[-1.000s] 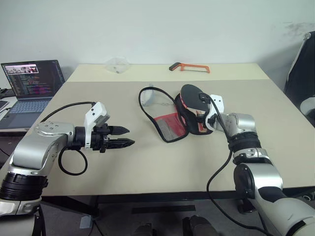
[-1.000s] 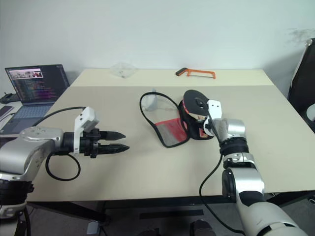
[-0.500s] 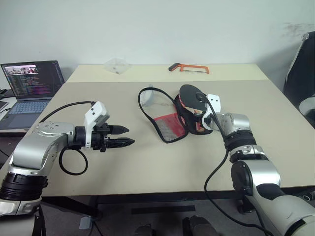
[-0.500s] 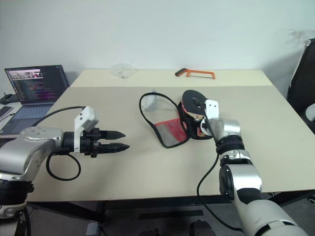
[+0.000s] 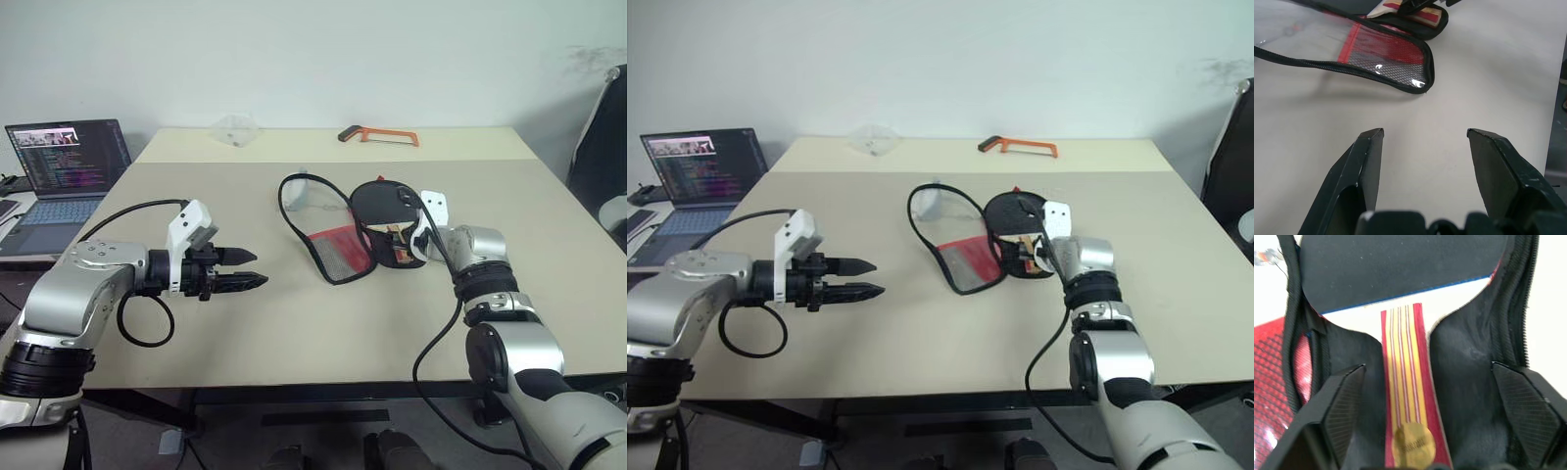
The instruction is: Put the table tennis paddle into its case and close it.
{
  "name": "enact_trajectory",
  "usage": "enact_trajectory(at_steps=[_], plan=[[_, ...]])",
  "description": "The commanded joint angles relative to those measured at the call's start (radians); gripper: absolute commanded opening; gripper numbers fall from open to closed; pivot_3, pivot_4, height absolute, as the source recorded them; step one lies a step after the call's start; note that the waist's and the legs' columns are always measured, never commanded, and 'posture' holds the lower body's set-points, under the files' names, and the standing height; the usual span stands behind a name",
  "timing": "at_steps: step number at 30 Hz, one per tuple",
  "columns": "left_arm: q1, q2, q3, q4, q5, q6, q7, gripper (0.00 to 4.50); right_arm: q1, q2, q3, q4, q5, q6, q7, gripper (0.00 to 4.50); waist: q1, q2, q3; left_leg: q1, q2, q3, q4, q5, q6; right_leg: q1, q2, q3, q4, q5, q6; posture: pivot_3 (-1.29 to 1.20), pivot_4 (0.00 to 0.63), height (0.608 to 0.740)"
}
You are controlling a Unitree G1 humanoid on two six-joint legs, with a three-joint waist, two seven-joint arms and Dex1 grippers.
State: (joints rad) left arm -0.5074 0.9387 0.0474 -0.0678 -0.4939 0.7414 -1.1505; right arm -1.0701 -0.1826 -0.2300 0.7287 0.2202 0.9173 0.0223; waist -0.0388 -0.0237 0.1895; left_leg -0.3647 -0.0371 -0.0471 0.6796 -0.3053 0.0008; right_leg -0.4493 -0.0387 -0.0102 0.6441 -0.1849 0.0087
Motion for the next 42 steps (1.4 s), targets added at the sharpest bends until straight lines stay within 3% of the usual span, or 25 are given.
enact_trajectory(at_steps=[1,5,7,13,18,24,27,33,42], plan=[[-0.029,0.026,0.027,0.01,0.008,-0.028,-0.009,2.98,0.022,-0.038,0.005,-0.177,0.028,0.092,0.036,4.46,0.001,0.0,0.0,0.0,0.0,0.0,0.0,0.0,0.0,0.0,0.0,0.0,0.0,0.0,0.0,0.0,0.15,0.74],[-0.039,0.038,0.039,0.045,0.014,-0.045,-0.01,2.98,0.092,-0.1,0.053,-0.43,0.113,0.221,0.19,4.46,0.005,0.0,0.0,-0.001,0.0,0.0,0.0,0.0,0.0,0.0,0.0,0.0,-0.001,0.0,0.0,0.0,0.15,0.74],[-0.032,0.057,0.049,0.069,0.011,-0.047,-0.023,2.98,0.171,-0.184,0.083,-0.585,0.183,0.231,0.34,4.46,0.006,0.0,0.0,-0.001,0.0,0.0,0.0,0.0,0.0,0.0,0.001,-0.001,-0.001,0.0,0.0,0.0,0.15,0.74],[-0.057,0.037,0.015,0.19,0.071,-0.102,0.0,2.98,0.401,-0.379,0.152,-0.872,0.271,-0.011,0.713,4.46,0.007,0.0,0.0,0.0,-0.001,0.0,0.0,0.0,0.001,0.001,0.003,-0.002,-0.002,-0.004,0.006,0.0,0.15,0.74],[-0.162,-0.078,-0.058,0.379,0.209,-0.226,0.12,2.98,0.462,-0.411,0.173,-0.981,0.318,-0.11,0.851,4.46,0.008,0.0,0.0,0.003,0.001,0.002,0.001,0.0,0.001,0.003,0.003,-0.002,-0.001,-0.004,0.006,0.0,0.15,0.74],[-0.227,-0.186,-0.119,0.537,0.299,-0.323,0.145,2.98,0.472,-0.409,0.21,-1.038,0.307,-0.183,0.86,4.46,0.008,0.0,0.0,0.005,0.001,0.001,0.002,0.0,0.001,0.006,0.001,-0.001,-0.001,-0.002,0.004,0.0,0.15,0.74],[-0.278,-0.266,-0.14,0.647,0.344,-0.372,0.199,2.35,0.469,-0.414,0.219,-1.061,0.309,-0.183,0.852,4.5,0.014,0.0,0.0,0.002,-0.001,-0.001,0.002,0.001,0.001,0.004,0.0,-0.002,-0.001,-0.001,0.001,0.0,0.15,0.74],[-0.362,-0.442,-0.116,0.798,0.355,-0.445,0.291,0.12,0.464,-0.408,0.254,-0.977,0.194,-0.234,0.754,4.5,0.023,-0.001,0.0,0.001,-0.003,-0.002,0.002,0.001,0.001,0.004,-0.002,-0.003,-0.002,0.0,0.002,0.0,0.15,0.74],[-0.358,-0.677,-0.12,0.725,0.327,-0.436,0.343,0.05,0.477,-0.413,0.247,-0.955,0.151,-0.268,0.725,4.5,0.024,-0.002,0.0,0.001,-0.003,-0.002,0.002,0.001,0.001,0.004,-0.002,-0.002,-0.001,0.0,0.003,0.0,0.15,0.74]])
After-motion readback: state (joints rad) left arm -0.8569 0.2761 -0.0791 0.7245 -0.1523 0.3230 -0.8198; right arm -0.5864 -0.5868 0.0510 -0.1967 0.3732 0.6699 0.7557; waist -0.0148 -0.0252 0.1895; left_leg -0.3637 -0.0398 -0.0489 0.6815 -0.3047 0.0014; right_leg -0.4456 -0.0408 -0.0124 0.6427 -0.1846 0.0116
